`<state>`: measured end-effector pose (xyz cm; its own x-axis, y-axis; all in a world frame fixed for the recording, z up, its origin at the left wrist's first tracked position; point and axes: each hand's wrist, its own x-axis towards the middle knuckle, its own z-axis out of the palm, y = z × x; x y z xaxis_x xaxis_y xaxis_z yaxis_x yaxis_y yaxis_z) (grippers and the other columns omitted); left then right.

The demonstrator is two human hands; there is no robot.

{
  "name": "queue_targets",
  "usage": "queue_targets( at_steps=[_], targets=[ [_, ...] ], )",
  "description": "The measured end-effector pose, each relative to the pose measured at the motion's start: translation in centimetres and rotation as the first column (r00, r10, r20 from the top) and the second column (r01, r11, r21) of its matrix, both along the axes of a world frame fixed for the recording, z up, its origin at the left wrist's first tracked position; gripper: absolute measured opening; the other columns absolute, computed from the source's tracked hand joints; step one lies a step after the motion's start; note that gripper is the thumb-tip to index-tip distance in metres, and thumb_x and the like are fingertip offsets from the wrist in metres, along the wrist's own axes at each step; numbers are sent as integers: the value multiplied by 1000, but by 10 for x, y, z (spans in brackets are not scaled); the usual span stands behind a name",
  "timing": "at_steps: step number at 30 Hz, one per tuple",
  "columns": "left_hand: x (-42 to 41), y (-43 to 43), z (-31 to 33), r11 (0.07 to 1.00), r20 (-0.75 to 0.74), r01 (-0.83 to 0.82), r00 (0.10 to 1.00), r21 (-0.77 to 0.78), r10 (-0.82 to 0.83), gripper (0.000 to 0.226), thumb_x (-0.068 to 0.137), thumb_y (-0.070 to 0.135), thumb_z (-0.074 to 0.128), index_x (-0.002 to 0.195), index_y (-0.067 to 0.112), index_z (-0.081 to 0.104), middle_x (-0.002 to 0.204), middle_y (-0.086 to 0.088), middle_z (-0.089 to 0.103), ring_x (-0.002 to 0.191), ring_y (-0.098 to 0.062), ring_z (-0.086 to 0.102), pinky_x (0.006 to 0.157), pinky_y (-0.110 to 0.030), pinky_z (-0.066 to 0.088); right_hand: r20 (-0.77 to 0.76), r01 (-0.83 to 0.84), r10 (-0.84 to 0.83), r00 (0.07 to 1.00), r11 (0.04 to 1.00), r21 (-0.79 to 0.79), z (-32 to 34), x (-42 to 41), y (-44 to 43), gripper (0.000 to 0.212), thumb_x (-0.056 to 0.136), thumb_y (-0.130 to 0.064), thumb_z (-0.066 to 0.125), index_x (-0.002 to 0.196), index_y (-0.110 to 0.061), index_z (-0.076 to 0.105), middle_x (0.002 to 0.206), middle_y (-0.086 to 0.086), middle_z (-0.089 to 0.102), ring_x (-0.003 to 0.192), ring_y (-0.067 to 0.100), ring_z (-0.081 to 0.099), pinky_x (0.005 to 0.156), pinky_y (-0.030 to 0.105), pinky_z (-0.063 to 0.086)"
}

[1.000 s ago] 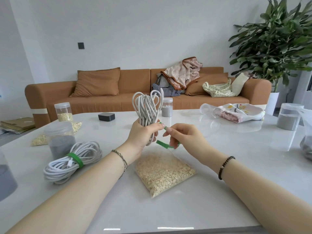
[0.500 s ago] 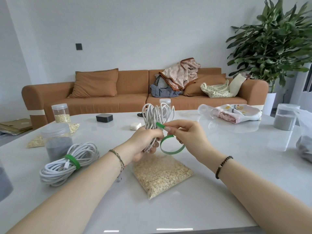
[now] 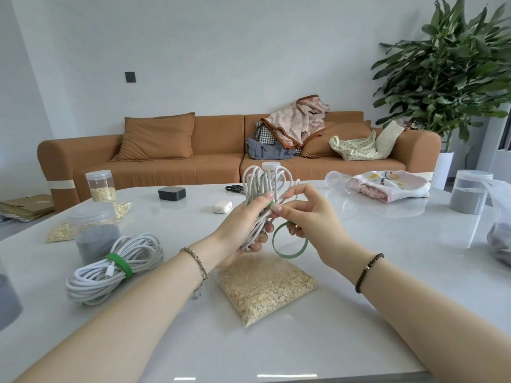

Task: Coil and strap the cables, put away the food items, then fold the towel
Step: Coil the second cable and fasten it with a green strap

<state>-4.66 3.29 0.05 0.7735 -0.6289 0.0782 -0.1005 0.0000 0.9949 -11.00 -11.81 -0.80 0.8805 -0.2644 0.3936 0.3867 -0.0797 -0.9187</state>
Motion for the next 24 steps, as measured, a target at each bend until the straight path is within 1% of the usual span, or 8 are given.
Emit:
queue_targets(
  at_steps=[2,4,7,10,14,19,22,24],
  targets=[
    [0,-1,0,1000,11,-19,1000,-11,19,41,101,53,46,100,16,63,72,-2,50,51,-10,39,44,-20,27,-11,10,-10,1000,1000,10,1,0,0,35,85,-17,79,95,-14,45,86,12,75,51,16,47,51,23,34],
    [-1,-2,0,999,20,-14,1000,-36,15,39,103,49,44,103,15,64,72,-2,50,51,-10,38,44,-20,27,-17,4,-4,1000,1000,13,1,-1,0,37,86,-19,78,95,-14,42,85,12,76,50,17,46,50,23,34],
    [-2,-1,4,993,6,-11,1000,-118,12,40,104,47,43,89,24,72,69,-1,50,52,-11,36,44,-20,25,-14,2,-2,1000,999,32,3,-2,1,31,87,-24,77,97,-12,50,78,9,74,47,16,45,46,21,34],
    [0,2,9,968,-95,-13,995,-249,-11,36,105,47,42,102,16,61,68,-2,48,51,-10,31,40,-16,26,-21,17,-17,1000,1000,8,3,-1,0,24,90,-30,73,98,-10,62,68,5,66,45,13,40,45,21,31],
    [-1,7,14,936,-155,19,985,-352,-78,36,104,48,42,94,17,56,68,-2,46,51,-9,30,40,-14,23,-46,-41,43,998,998,45,2,0,-3,23,95,-29,66,95,-6,69,65,3,56,45,11,33,48,22,25],
    [-4,8,15,915,-132,128,973,-384,-191,39,103,48,41,85,17,54,68,-4,44,50,-9,27,44,-16,16,-45,-21,24,999,998,64,1,3,-5,12,95,-16,66,85,-11,67,66,-1,58,53,10,38,57,23,32],
    [-5,9,15,912,-154,175,957,-371,-247,38,101,49,44,84,16,53,68,-5,43,49,-9,27,42,-14,19,-18,56,-56,998,998,10,0,4,-6,11,94,-19,68,88,-11,69,66,-5,59,53,6,40,57,20,34],
    [-5,10,13,913,-197,205,938,-353,-287,38,98,50,46,89,14,53,69,-5,43,49,-8,28,41,-13,22,-6,88,-88,996,995,-37,-1,5,-5,11,94,-20,68,88,-10,69,67,-5,60,53,3,42,58,18,35]
  ],
)
